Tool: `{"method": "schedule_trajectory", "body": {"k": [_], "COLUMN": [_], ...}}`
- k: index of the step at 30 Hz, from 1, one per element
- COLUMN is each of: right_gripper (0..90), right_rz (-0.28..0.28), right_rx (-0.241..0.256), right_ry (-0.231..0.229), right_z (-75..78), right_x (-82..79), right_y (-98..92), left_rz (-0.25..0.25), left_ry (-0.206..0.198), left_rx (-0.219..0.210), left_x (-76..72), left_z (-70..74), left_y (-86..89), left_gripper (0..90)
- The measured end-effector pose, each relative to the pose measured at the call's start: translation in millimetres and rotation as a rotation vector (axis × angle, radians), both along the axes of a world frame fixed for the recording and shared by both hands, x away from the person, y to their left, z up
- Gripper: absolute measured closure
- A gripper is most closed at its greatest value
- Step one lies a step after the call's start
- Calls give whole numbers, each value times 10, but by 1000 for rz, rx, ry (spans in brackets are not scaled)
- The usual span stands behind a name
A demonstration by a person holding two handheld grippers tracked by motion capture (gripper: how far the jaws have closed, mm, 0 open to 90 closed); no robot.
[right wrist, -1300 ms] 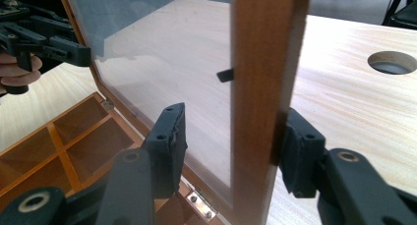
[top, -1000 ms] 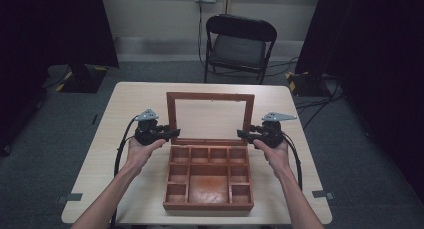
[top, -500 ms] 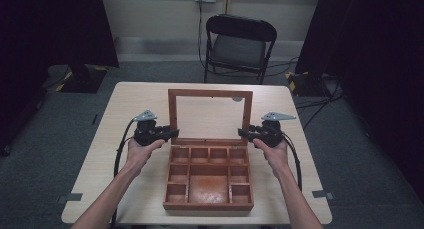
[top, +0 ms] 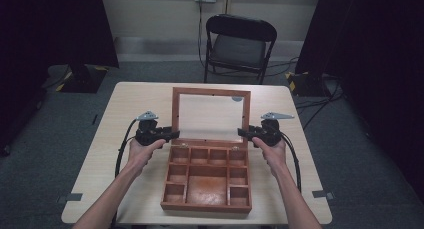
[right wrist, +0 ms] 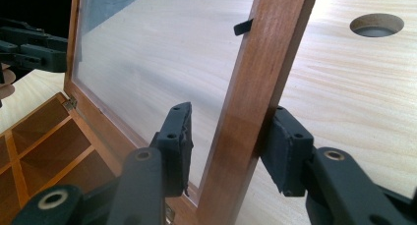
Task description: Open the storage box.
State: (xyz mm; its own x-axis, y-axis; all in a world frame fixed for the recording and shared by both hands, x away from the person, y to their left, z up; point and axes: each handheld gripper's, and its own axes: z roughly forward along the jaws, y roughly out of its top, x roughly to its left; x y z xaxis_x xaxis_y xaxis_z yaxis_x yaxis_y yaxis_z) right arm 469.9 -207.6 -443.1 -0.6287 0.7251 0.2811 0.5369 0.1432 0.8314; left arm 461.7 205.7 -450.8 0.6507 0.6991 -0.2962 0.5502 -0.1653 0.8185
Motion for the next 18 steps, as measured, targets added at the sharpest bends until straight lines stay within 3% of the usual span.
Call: {"method": "schedule_trajectory", "body": {"k": [9,18], "right_gripper": [548,532], "right_rz": [-18,-27], "right_rx": [9,21], "right_ry": [12,25], "right_z": [-22,-56], "right_x": [34,79], "right_y": [18,30], "left_rz": [16,17], "left_ry": [9,25], "left_rx": [22,11], "left_x": [57,106], "left_z": [-11,-15], "left_y": [-2,1], "left_gripper": [617,623]}}
